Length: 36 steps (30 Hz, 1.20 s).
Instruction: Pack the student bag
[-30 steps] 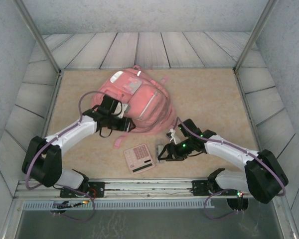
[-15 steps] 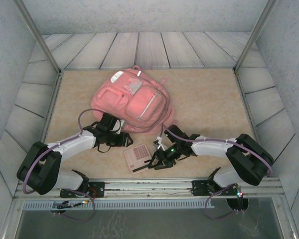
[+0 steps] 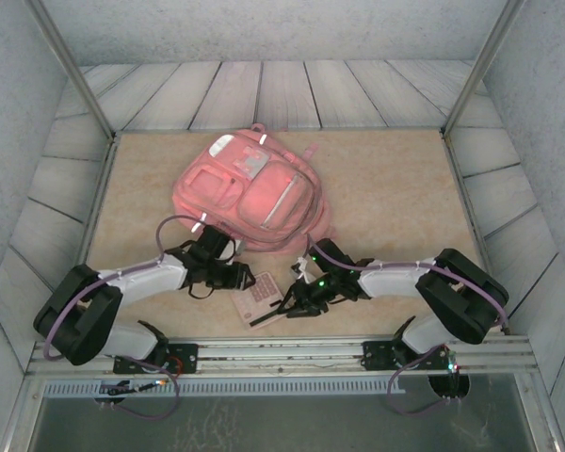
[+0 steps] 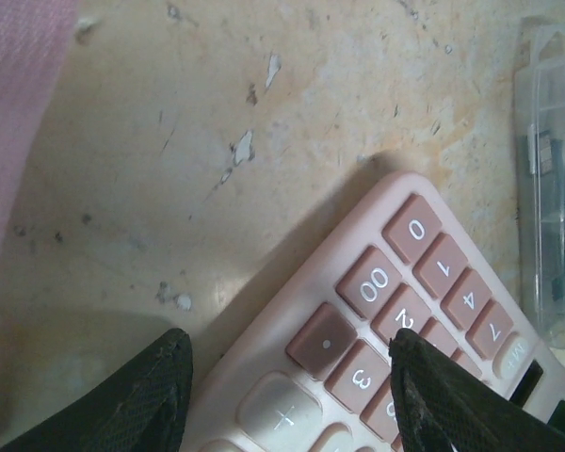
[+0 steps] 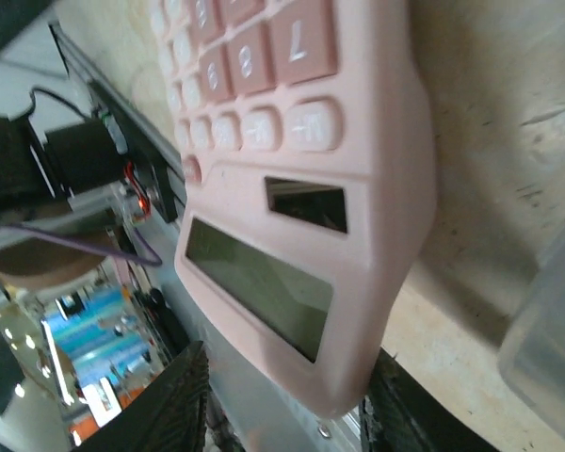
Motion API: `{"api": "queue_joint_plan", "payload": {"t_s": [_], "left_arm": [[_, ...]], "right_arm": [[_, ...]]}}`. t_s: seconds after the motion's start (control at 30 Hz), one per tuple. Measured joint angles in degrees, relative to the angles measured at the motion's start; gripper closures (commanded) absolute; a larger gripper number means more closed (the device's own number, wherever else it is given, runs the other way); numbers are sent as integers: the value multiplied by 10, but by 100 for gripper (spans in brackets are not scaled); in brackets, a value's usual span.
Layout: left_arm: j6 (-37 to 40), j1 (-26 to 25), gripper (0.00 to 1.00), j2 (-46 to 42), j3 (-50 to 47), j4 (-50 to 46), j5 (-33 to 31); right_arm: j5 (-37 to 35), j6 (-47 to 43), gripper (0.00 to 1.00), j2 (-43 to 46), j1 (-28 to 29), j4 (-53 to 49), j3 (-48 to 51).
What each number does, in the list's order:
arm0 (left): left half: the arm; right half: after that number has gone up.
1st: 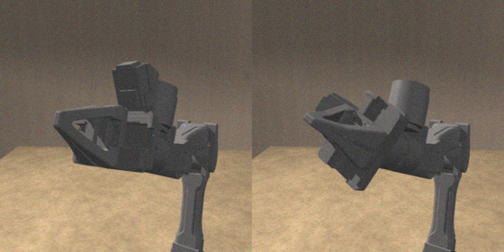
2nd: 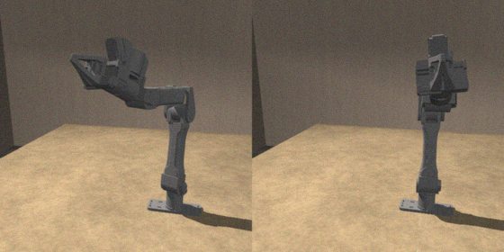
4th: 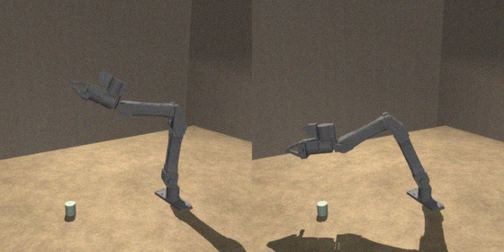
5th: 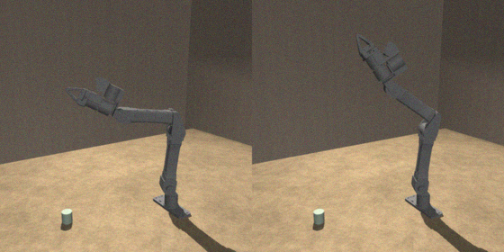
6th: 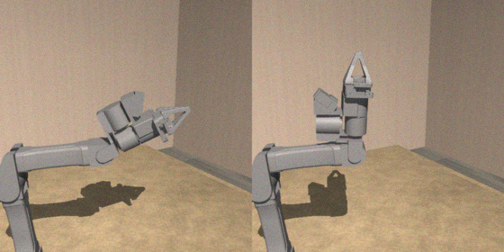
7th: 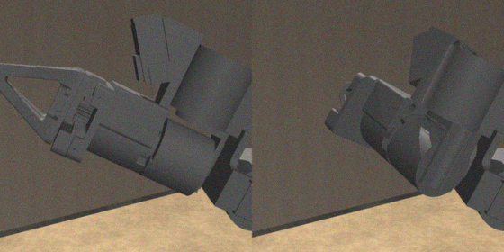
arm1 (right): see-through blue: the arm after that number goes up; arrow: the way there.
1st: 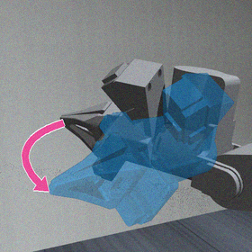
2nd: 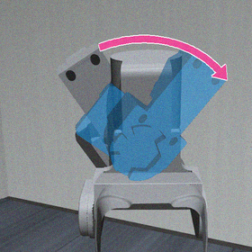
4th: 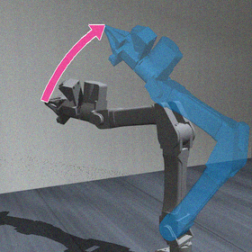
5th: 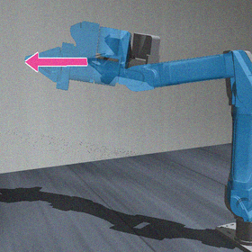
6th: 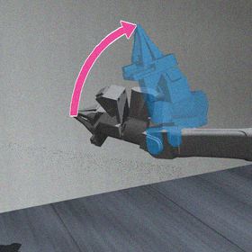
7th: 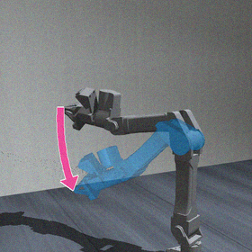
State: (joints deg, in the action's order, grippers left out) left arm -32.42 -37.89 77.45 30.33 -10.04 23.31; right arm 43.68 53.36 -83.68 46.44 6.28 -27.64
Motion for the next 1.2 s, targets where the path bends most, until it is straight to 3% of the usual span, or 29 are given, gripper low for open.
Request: {"api": "queue_joint_plan", "payload": {"t_s": [0.27,0.53,1.2], "left_arm": [[-28,0,43,-40,-35,16,-11],[-59,2,42,-69,-51,4,-35],[-122,2,44,-93,-92,70,-21]], "right_arm": [[-58,30,64,-15,0,12,-48],[-132,9,63,-46,-12,-38,-122],[-164,-61,66,-93,-28,-95,-161]]}}
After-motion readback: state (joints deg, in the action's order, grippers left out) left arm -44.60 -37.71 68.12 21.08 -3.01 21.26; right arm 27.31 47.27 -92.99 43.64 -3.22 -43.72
